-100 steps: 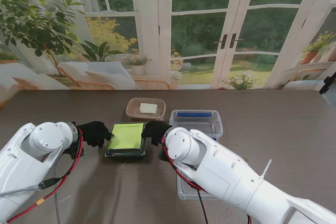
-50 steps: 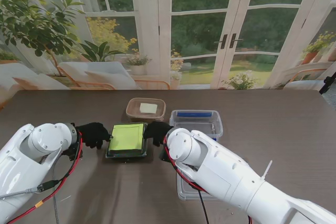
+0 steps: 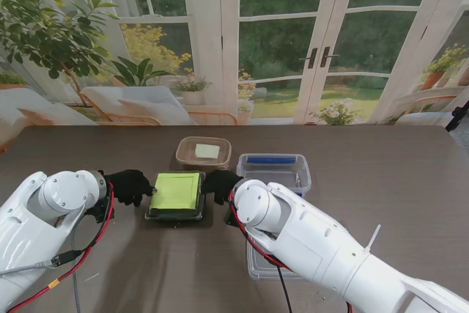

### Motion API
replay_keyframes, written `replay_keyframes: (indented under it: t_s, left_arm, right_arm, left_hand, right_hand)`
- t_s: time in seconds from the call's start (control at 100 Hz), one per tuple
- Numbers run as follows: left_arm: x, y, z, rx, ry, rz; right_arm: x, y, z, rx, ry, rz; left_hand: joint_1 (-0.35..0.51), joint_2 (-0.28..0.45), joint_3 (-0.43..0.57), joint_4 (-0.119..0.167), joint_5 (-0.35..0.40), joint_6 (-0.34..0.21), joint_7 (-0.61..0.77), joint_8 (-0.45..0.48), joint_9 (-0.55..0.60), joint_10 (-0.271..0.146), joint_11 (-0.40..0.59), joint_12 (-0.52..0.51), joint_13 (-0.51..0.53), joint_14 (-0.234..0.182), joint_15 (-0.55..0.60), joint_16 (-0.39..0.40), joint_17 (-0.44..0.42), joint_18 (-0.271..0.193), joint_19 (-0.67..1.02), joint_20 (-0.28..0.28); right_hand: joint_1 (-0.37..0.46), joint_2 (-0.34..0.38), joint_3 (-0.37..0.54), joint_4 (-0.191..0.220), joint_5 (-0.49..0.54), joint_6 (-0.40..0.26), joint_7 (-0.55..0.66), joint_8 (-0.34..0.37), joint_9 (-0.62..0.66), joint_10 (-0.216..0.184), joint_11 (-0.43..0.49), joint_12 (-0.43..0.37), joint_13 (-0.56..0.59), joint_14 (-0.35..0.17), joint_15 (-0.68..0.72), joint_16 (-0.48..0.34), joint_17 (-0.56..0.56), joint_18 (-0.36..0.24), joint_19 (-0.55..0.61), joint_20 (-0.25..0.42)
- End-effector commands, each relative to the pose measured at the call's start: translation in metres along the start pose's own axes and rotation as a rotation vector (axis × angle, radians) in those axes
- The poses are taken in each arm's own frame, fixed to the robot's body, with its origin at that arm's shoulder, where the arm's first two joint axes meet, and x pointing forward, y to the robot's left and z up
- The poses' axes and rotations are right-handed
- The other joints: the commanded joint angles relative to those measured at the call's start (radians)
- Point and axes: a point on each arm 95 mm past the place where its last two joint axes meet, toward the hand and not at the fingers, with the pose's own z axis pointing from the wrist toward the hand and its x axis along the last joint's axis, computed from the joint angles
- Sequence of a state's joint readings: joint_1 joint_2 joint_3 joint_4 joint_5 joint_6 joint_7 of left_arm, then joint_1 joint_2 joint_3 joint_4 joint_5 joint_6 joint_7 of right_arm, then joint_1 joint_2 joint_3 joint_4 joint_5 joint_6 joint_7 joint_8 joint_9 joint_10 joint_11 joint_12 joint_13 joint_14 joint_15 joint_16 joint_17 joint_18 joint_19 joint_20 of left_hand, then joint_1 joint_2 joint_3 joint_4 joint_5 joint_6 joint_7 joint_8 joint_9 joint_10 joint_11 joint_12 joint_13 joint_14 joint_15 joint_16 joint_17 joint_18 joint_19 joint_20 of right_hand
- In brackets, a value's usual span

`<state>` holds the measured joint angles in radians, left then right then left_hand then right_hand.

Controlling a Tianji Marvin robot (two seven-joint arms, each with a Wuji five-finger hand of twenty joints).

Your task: Pair container bodies with their lids

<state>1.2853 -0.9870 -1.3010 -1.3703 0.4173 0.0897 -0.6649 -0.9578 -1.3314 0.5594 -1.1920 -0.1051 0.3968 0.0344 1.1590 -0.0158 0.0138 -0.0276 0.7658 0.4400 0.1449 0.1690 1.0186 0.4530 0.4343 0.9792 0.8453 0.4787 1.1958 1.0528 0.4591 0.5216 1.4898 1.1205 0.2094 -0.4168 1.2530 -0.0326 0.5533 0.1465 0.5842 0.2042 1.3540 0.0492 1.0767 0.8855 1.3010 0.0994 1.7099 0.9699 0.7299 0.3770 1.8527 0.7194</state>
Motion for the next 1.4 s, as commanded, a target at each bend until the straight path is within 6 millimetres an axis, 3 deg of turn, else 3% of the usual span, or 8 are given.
replay_keyframes:
  t_s: [0.0,0.38,0.94,1.39]
  left_arm:
    - [0.002,0.0,0.001,-0.02,0.009,-0.002]
    - [0.003,-0.002,0.002,-0.023,0.012,0.004]
    - [0.005,-0.002,0.001,-0.031,0.007,0.005]
    - [0.006,-0.003,-0.001,-0.043,-0.003,0.009]
  right_arm:
    - [-0.001,-0.004,0.0,0.011,0.002,0.006]
    - [-0.007,0.005,0.0,-0.02,-0.037,0.002]
    - [-0.017,-0.012,0.006,0.044,-0.074,-0.014]
    - [-0.012,-0.016,0.004,0.062,-0.054,-0.004]
  left_hand:
    - [0.015,0.058,-0.017,0.026,-0.016,-0.004,-0.007,0.001,-0.011,0.033,-0.007,-0.009,0.003,0.04,-0.005,-0.004,-0.005,-0.054,0.005,0.002]
    - [0.014,0.059,-0.017,0.026,-0.018,0.0,-0.008,0.001,-0.013,0.033,-0.006,-0.01,0.003,0.039,-0.004,-0.005,-0.006,-0.054,0.004,0.002]
    - [0.016,0.06,-0.016,0.026,-0.017,0.005,-0.006,0.002,-0.014,0.034,-0.006,-0.012,0.003,0.037,-0.004,-0.006,-0.003,-0.056,0.006,0.001]
    - [0.021,0.059,-0.015,0.026,-0.019,0.012,-0.007,0.002,-0.019,0.031,-0.006,-0.014,0.003,0.035,-0.004,-0.006,-0.005,-0.056,0.005,0.0]
  right_hand:
    - [-0.006,0.01,0.012,0.01,-0.004,-0.014,0.0,-0.01,0.092,0.072,0.006,-0.001,0.008,-0.043,0.075,0.007,0.44,0.022,0.104,0.013]
    - [-0.009,0.01,0.009,0.01,-0.001,-0.007,-0.002,-0.012,0.093,0.072,0.007,-0.001,0.008,-0.039,0.074,0.007,0.44,0.024,0.106,0.015]
    - [-0.018,0.019,-0.015,0.009,-0.012,0.0,0.004,-0.009,0.09,0.072,0.002,-0.003,0.008,-0.038,0.072,0.006,0.44,0.024,0.106,0.015]
    - [-0.018,0.022,-0.019,0.008,-0.008,0.001,0.006,-0.008,0.091,0.074,-0.001,-0.005,0.007,-0.036,0.071,0.005,0.44,0.024,0.105,0.015]
